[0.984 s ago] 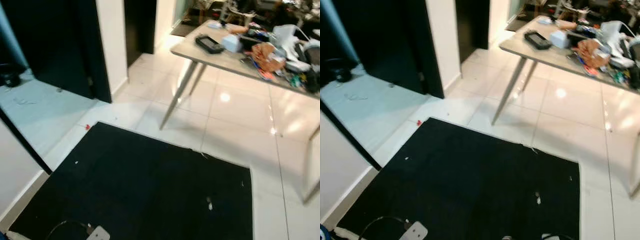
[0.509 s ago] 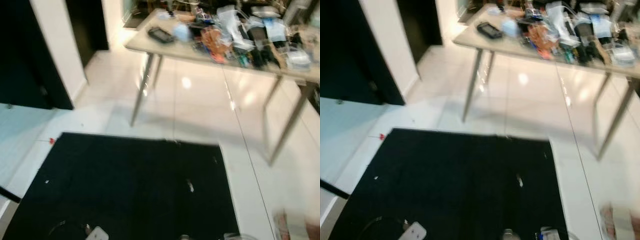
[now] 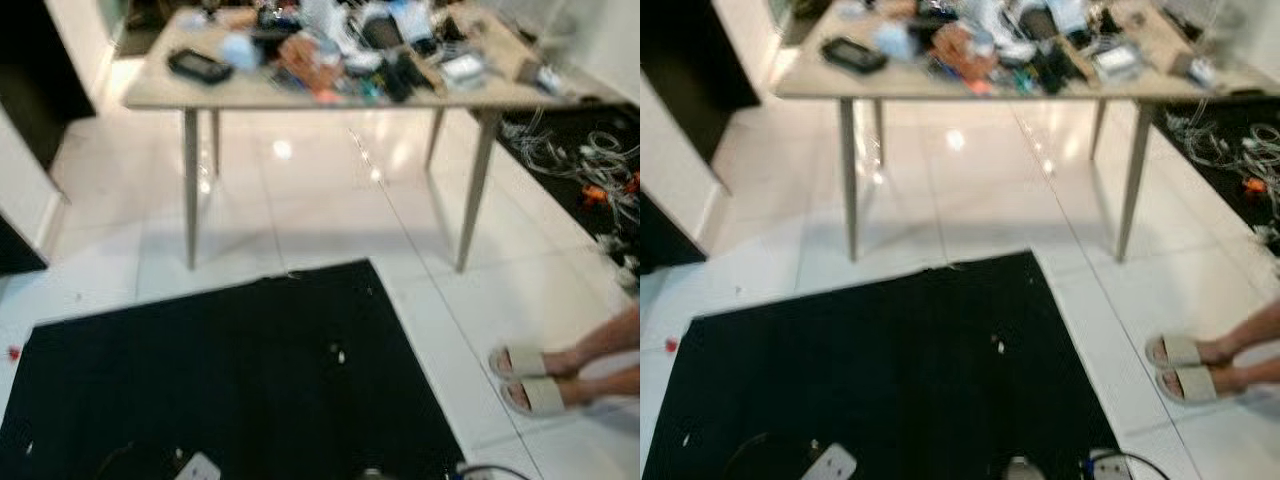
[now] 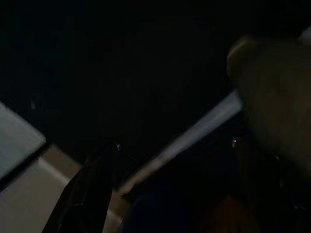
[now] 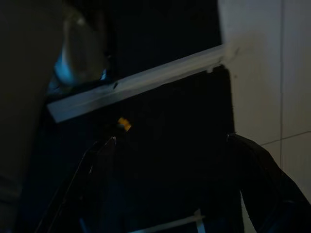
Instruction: Picking trash to rubbish bin
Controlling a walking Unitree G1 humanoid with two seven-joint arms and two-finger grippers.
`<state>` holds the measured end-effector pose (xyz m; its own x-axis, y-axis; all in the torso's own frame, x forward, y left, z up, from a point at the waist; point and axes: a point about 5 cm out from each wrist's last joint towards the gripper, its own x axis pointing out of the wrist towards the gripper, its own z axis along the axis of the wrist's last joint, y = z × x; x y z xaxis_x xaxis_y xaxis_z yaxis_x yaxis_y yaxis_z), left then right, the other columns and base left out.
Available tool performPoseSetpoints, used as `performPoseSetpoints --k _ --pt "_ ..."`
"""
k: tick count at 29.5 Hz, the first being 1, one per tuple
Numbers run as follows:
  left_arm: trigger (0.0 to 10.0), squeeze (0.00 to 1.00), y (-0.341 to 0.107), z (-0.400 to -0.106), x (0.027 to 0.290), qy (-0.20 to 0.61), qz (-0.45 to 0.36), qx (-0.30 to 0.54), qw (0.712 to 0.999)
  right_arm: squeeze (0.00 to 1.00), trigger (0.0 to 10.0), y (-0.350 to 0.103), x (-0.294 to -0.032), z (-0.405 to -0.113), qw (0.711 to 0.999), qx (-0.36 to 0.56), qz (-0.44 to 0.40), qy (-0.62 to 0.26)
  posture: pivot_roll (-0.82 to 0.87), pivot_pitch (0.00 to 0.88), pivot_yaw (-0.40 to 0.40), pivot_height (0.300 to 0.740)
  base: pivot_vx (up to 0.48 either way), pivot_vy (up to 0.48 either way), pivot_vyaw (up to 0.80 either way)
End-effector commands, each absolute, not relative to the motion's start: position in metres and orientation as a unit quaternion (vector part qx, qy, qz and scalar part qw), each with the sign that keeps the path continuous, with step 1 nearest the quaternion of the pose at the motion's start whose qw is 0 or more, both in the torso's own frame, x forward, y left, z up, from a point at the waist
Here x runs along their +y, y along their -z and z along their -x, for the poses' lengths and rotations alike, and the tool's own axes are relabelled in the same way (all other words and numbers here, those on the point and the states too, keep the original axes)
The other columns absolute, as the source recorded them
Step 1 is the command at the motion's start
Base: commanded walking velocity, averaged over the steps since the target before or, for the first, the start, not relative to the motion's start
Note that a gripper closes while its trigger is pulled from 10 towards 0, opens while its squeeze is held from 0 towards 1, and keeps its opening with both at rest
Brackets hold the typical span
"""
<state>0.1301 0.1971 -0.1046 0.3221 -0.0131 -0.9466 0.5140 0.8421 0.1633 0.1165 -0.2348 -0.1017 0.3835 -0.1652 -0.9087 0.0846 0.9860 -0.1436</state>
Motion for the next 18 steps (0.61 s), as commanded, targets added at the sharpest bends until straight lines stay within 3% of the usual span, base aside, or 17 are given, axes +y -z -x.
performPoseSetpoints --k 1,12,18 --pt "10.0 0.00 0.1101 -0.1151 0.1894 0.179 -0.202 0.576 0.772 0.00 10.0 0.1026 -0.2326 -0.1149 0.831 0.549 0.032 0.077 -0.04 0.119 0.034 0.740 0.326 0.000 0.00" --pt "10.0 0.00 0.1103 -0.1151 0.1886 0.176 -0.196 0.578 0.772 0.00 10.0 0.1024 -0.2337 -0.1146 0.831 0.550 0.032 0.080 -0.04 0.122 0.030 0.740 0.437 0.000 0.00" --pt "10.0 0.00 0.1103 -0.1153 0.1879 0.178 -0.194 0.577 0.773 0.00 10.0 0.1023 -0.2350 -0.1142 0.831 0.550 0.030 0.083 -0.04 0.122 0.029 0.740 0.480 0.000 -0.74"
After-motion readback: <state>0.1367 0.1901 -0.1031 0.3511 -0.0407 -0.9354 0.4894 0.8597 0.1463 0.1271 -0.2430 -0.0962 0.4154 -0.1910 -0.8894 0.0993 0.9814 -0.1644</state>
